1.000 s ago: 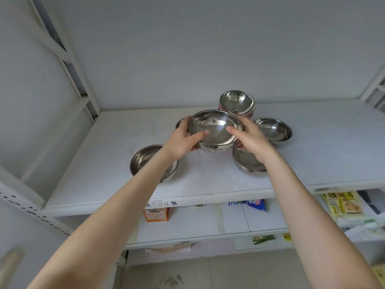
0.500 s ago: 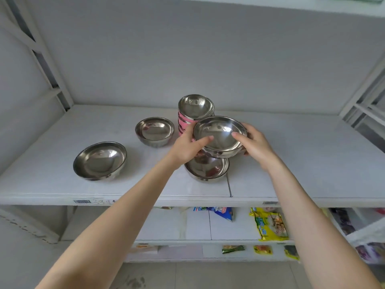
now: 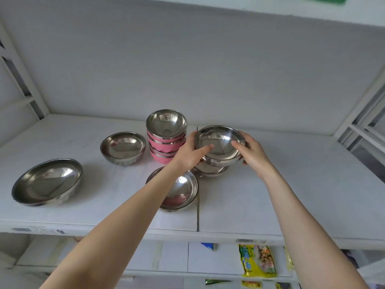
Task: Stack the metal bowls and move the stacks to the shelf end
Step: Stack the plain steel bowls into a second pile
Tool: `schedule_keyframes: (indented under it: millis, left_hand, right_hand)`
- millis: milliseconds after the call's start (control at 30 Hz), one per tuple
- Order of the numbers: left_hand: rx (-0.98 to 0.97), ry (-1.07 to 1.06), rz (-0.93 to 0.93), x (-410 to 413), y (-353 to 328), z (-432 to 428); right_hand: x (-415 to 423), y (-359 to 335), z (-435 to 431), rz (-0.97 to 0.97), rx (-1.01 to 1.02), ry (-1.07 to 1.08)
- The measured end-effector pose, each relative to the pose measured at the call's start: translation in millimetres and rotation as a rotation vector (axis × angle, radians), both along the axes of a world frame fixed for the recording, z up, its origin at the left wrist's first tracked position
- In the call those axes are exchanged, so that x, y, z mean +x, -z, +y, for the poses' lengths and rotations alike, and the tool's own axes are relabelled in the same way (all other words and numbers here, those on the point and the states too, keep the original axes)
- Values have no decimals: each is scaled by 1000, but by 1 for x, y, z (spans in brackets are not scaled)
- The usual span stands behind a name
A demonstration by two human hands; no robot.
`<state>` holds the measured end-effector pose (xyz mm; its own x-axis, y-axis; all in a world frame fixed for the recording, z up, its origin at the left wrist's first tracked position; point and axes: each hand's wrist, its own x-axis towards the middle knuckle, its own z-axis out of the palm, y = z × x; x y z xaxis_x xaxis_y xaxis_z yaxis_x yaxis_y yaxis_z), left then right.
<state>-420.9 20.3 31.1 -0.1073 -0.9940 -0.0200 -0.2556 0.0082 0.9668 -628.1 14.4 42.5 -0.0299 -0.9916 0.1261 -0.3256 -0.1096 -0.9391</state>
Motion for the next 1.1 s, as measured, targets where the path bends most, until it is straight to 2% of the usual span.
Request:
schedule_keyframes:
  millis: [333,633,867,1033,1100]
  left_hand:
    - [90,-98,-262,2,22,-27]
    - [58,-112,-498,-1,33,-26]
    - [58,-112,-588,0,29,-20]
    - [-7,-72,-677,3,18,-2]
    - [-80,-37,-739,6,14,11]
  right_hand:
    - [2,38,-46,29,75,-115]
    - [-1,60,-50,87,86,-152]
    - [-1,70,-44,118,117,-164]
    - [-4,66,-32,261,150,-94]
    - [-4,62,-23,387,131,-50]
